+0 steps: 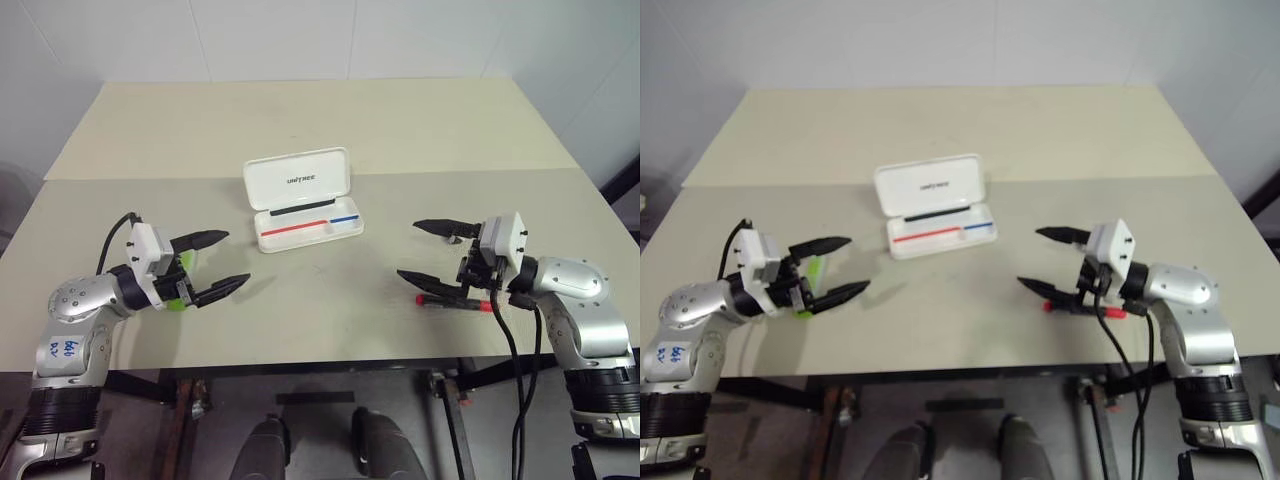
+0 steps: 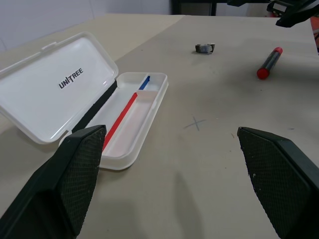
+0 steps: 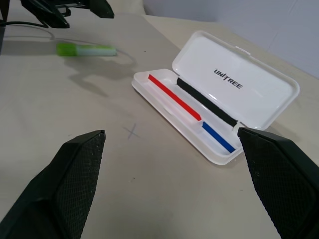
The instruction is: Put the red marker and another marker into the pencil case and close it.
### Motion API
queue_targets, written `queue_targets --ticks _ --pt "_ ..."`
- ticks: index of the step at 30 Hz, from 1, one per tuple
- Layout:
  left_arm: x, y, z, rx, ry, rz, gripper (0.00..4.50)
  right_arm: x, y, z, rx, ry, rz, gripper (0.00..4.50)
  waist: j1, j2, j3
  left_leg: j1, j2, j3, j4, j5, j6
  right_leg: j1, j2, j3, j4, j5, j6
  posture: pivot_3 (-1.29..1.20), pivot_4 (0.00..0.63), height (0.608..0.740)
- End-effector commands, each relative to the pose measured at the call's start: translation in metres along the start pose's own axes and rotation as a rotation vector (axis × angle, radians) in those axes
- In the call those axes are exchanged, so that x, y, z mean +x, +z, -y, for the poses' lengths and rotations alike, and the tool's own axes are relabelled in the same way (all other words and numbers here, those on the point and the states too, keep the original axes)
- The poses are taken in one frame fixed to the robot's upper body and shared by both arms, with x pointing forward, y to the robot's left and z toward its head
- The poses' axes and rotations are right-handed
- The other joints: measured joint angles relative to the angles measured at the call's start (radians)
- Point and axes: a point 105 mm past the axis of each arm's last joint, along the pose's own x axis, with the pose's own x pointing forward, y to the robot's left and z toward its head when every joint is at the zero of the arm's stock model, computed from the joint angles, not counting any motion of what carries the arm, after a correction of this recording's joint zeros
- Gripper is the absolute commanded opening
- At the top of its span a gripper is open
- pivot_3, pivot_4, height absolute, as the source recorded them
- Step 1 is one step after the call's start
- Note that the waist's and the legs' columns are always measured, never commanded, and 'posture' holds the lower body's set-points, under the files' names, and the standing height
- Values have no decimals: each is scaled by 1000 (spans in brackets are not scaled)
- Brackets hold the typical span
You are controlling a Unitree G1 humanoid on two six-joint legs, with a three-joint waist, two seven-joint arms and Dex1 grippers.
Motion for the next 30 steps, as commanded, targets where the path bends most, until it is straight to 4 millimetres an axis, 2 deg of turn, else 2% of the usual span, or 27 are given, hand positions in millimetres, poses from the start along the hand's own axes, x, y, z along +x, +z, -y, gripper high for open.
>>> queue_targets --ticks 1,8,14,17,19,21,26,30 --pt "-1 10 -6 47 15 22 4486 5 15 1 -51 12 57 4500 0 0 0 0 0 0 0 0 0 0 0 0 0 0 0 0 150 740" --pt "7 7 -7 30 -1 22 4486 17 20 -11 -35 59 101 4500 1 0 0 0 0 0 0 0 0 0 0 0 1 0 0 0 150 740" --pt "19 11 -17 58 -32 22 4486 28 24 -17 -37 109 118 4500 2 0 0 0 0 -1 2 0 0 0 0 0 1 0 0 0 150 740" --pt "29 9 -28 77 -5 0 3842 38 29 -18 -42 102 153 4500 2 0 0 0 0 -1 2 0 0 0 0 -1 2 0 0 0 150 740" --pt "37 8 -33 87 -9 -16 3217 44 34 -19 -45 105 170 4500 2 0 0 0 -1 -1 2 0 0 0 0 -1 2 0 1 0 150 740" --pt "43 7 -34 93 -32 -18 3217 49 36 -21 -53 108 173 4500 2 0 0 0 -1 0 2 0 0 0 0 0 2 0 1 0 150 740" --pt "74 -5 -32 165 -109 -106 3217 51 40 -17 -71 94 179 4500 4 0 0 -1 -1 0 2 0 0 0 1 -1 1 1 1 0 150 740" --pt "93 -13 -32 207 -152 -157 3217 52 44 -17 -85 80 189 4500 4 0 0 -2 -1 0 3 0 0 0 1 -1 1 1 2 0 150 740"
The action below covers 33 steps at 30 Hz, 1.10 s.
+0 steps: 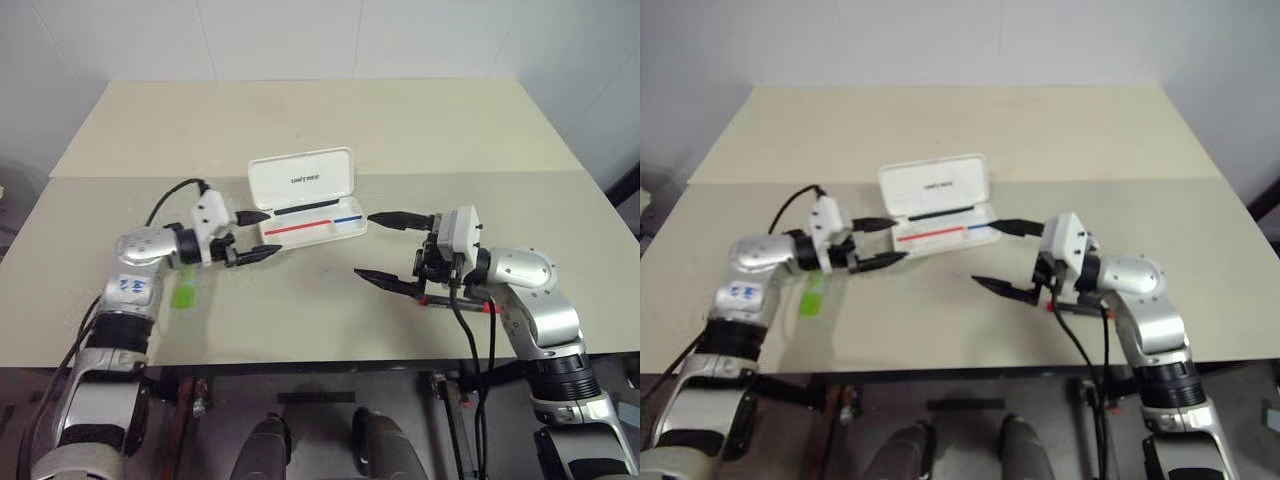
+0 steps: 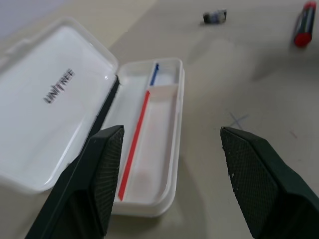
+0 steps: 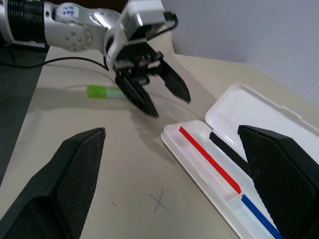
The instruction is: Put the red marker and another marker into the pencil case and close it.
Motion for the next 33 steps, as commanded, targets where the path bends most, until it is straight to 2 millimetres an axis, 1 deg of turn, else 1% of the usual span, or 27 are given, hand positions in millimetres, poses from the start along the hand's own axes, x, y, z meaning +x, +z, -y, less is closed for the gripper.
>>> queue_targets --ticks 1,5,10,14,16,22,27,32,33 --pt "13 3 -5 77 -30 -36 3217 3 17 3 -67 -17 45 4500 0 0 0 0 0 0 0 0 0 0 0 0 0 0 0 0 150 740" --pt "21 -6 -11 80 -31 -93 3217 5 21 2 -75 -30 52 4500 -5 0 0 0 0 0 0 0 0 0 0 0 0 0 0 0 150 740" --pt "28 -10 -12 75 -41 -101 3217 5 24 0 -82 -43 56 4500 -2 0 0 0 0 0 0 0 0 -1 1 0 1 0 0 0 150 740" --pt "40 -20 -4 55 -103 -163 3217 5 30 0 -94 -59 62 4500 0 0 0 -1 0 0 1 0 0 -1 1 0 1 0 0 0 150 740" --pt "43 -21 -2 55 -122 -178 3217 5 32 0 -99 -61 66 4500 0 0 0 -1 0 0 2 0 0 0 1 0 1 0 1 0 150 740" --pt "48 -28 -4 26 -129 -257 3217 9 40 3 -122 -64 88 4500 0 0 0 -1 0 0 2 0 0 0 1 0 1 0 1 0 150 740" --pt "53 -30 -7 8 -124 -300 1673 11 46 6 -142 -64 100 4500 -1 0 0 -1 0 0 5 0 0 0 1 0 3 0 1 0 150 740" --pt "53 -33 -2 -2 -180 -333 11 11 52 10 -166 -69 107 4500 -2 0 0 -1 0 -1 10 -1 1 1 1 0 6 0 1 0 150 740" --pt "52 -34 1 -14 -209 -335 11 11 52 11 -169 -67 107 4500 -2 0 0 -1 0 -1 11 -1 1 1 1 0 7 0 1 0 150 740"
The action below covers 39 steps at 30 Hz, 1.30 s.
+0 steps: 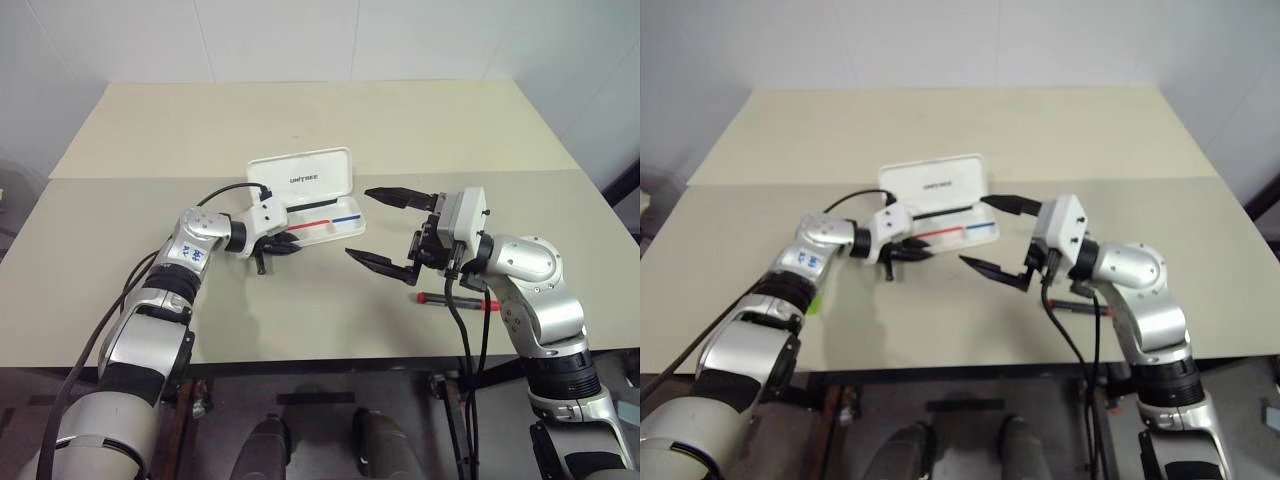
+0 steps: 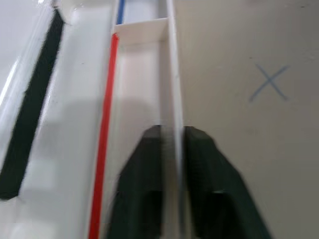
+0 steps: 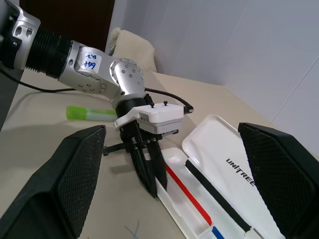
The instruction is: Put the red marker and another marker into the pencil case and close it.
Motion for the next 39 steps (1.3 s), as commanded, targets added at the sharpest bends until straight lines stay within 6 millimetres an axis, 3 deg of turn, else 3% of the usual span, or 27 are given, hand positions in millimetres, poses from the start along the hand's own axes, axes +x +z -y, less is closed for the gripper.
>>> queue_targets --ticks 1,10,17,25,34,39 --pt "2 -6 9 -4 -77 -45 11 0 19 7 -63 -7 46 4500 0 0 0 0 0 0 1 0 0 0 0 0 1 0 0 0 150 740" --pt "-5 7 24 80 -174 52 11 -6 10 9 -41 4 11 4500 1 0 0 -1 0 0 -1 -1 1 0 0 0 0 -1 1 0 150 740" --pt "-22 2 50 104 -218 46 11 -14 -4 4 10 5 -21 4500 0 0 0 -2 1 0 -1 -2 1 0 0 0 0 -1 1 0 150 740" --pt "-30 5 87 56 -245 47 11 -43 -26 -9 93 30 -119 4500 0 0 0 -1 1 0 0 -2 1 0 0 1 -2 -2 0 0 150 740" --pt "-31 -16 93 19 -223 -4 11 -48 -26 -9 102 38 -142 4500 -3 0 0 3 1 0 0 -2 1 2 0 2 1 -3 -1 0 150 740" --pt "-27 -20 96 3 -223 26 1443 -45 -25 -11 104 47 -134 4500 -1 0 0 3 1 0 0 -2 0 2 -1 2 1 -3 -1 0 150 740"
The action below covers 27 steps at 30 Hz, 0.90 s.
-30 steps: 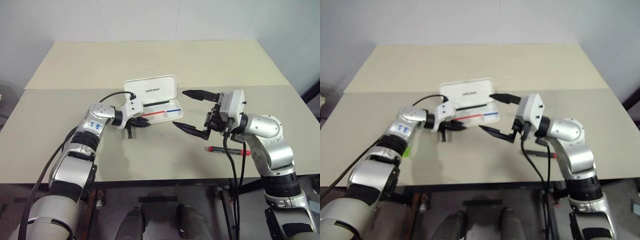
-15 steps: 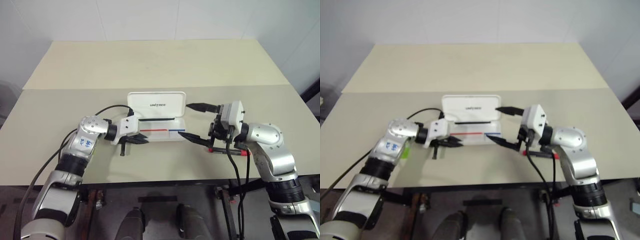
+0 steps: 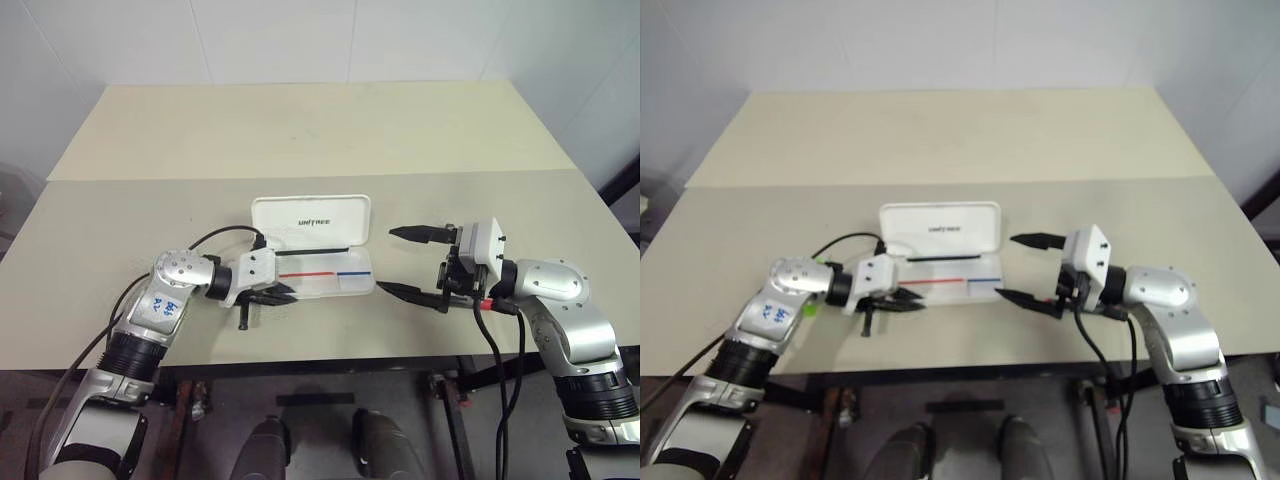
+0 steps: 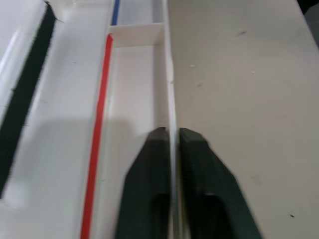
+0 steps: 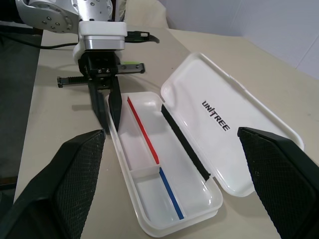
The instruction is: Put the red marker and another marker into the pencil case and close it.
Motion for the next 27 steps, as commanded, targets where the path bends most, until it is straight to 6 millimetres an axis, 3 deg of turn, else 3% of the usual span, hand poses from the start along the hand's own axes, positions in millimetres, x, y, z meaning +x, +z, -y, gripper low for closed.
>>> queue_targets --ticks 1,6,16,22,27 --pt "5 -9 8 -32 -29 11 1762 -1 13 1 -34 -1 37 4500 0 0 0 0 0 0 0 0 0 0 0 0 0 0 0 0 150 740" --pt "6 5 10 32 -35 110 3425 -1 11 3 -30 -8 36 4500 2 0 0 0 0 -1 1 1 0 1 0 0 0 1 0 0 150 740" --pt "4 21 8 50 41 316 3425 -3 9 4 7 -21 32 4500 1 0 0 -1 0 -1 0 0 0 0 -1 0 -1 1 0 0 150 740" --pt "-18 53 7 61 63 507 3425 -30 -12 0 97 -13 -89 4500 3 0 0 -2 0 -1 0 0 0 0 -1 -1 -1 1 0 0 150 740" --pt "-48 60 9 77 93 501 3425 -62 -41 -2 163 1 -226 4500 0 0 0 -2 0 -1 0 0 0 0 -1 -1 -3 1 0 0 150 740"
